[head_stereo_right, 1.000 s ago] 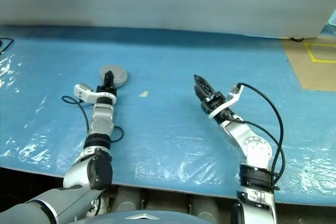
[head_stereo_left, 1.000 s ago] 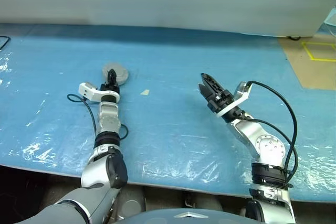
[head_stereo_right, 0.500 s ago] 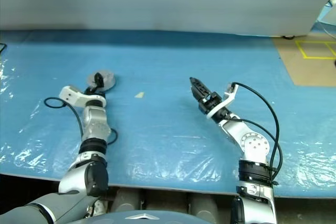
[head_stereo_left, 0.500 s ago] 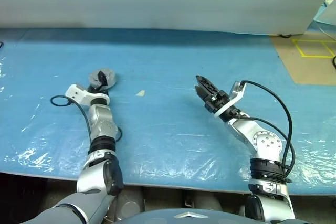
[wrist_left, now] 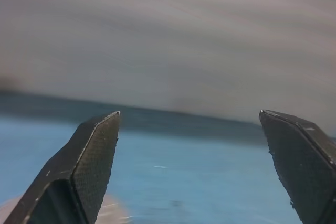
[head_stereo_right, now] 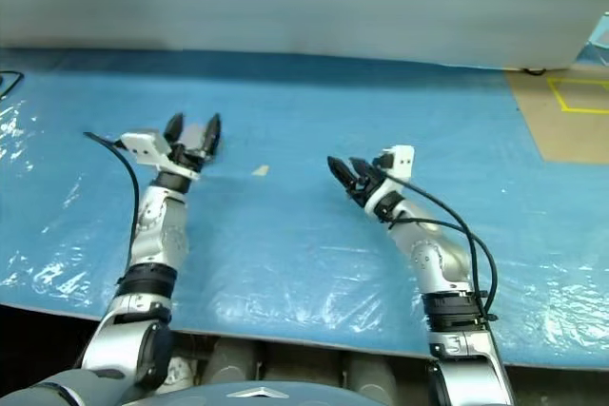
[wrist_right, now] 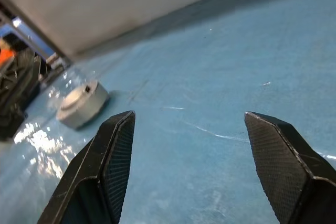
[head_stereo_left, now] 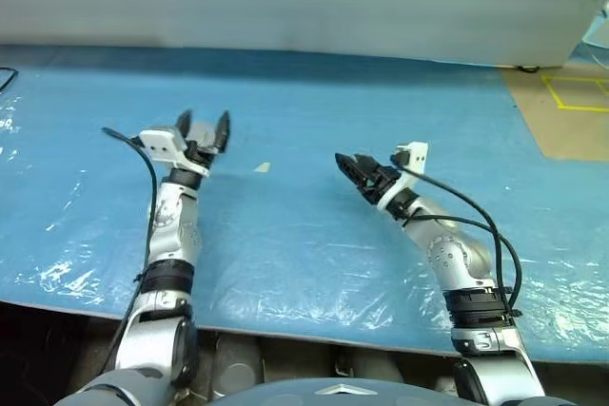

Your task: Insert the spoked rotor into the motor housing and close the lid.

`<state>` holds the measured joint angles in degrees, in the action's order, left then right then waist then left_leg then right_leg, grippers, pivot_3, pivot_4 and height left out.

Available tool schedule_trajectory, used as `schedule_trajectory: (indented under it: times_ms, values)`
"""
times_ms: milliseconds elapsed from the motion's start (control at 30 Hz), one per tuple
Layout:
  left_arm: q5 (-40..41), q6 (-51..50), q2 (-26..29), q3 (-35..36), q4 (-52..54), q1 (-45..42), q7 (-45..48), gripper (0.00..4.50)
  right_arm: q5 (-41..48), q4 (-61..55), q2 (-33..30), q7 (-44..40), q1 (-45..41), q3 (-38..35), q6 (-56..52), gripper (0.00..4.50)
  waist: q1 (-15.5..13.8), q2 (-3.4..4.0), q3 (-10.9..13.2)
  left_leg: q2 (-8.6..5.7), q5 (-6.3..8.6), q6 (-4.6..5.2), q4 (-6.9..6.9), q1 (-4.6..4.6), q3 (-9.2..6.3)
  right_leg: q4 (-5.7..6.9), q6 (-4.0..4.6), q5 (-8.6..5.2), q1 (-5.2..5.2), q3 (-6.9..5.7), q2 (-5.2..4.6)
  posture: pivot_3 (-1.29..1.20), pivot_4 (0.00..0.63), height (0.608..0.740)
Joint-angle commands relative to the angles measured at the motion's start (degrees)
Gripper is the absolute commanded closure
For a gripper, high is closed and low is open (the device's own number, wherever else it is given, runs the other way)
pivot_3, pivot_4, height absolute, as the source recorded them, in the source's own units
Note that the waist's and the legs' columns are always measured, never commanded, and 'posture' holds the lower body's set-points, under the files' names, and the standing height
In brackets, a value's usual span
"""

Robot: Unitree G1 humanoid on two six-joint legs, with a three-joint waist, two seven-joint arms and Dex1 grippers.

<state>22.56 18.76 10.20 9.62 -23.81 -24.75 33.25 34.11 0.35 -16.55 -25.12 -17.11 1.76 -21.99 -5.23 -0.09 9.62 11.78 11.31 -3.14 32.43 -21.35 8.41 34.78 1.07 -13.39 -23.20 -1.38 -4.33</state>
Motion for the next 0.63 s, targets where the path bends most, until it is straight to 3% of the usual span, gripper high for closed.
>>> schedule_trajectory:
  times_ms: [33, 133, 300, 633]
  values:
    - [1.88, -5.39, 3.99, -4.96, 6.32, 4.42, 12.21, 0.03, -7.38, -2.05, -2.62, -6.06, 1.48, 3.45, 6.95, 1.03, 0.35, 0.00, 0.00, 0.02, 0.00, 0.00, -0.03, 0.03, 0.01, 0.00, 0.01, -0.01, 0.00, 0.00, 0.03, 0.00, 0.150, 0.740]
    - [1.55, -7.82, 6.89, -7.72, 7.85, 6.77, 18.46, 0.03, -9.99, -2.76, -4.42, -9.98, 3.35, 4.34, 9.86, 1.03, 0.85, 0.00, 0.00, 0.02, 0.00, 0.01, -0.07, 0.05, 0.03, 0.01, 0.04, -0.02, -0.02, 0.02, 0.03, 0.00, 0.150, 0.740]
    - [1.22, -8.69, 8.74, -9.06, 9.08, 8.03, 23.62, 0.00, -15.20, -3.47, -6.74, -14.57, 6.32, 5.48, 17.16, 0.02, 1.04, 0.00, 0.00, 0.02, 0.01, 0.03, 0.05, 0.04, 0.06, 0.02, 0.06, -0.02, -0.01, 0.08, 0.01, 0.00, 0.150, 0.740]
    - [-0.35, -10.09, 9.61, -11.41, 12.69, 10.03, 25.90, 0.00, -16.80, -4.12, -6.17, -15.81, 7.96, 4.67, 19.29, 0.02, 1.37, 0.00, 0.00, 0.07, 0.00, 0.08, 0.11, 0.15, 0.15, 0.07, 0.34, -0.12, 0.00, 0.15, 0.02, 0.00, 0.150, 0.740]
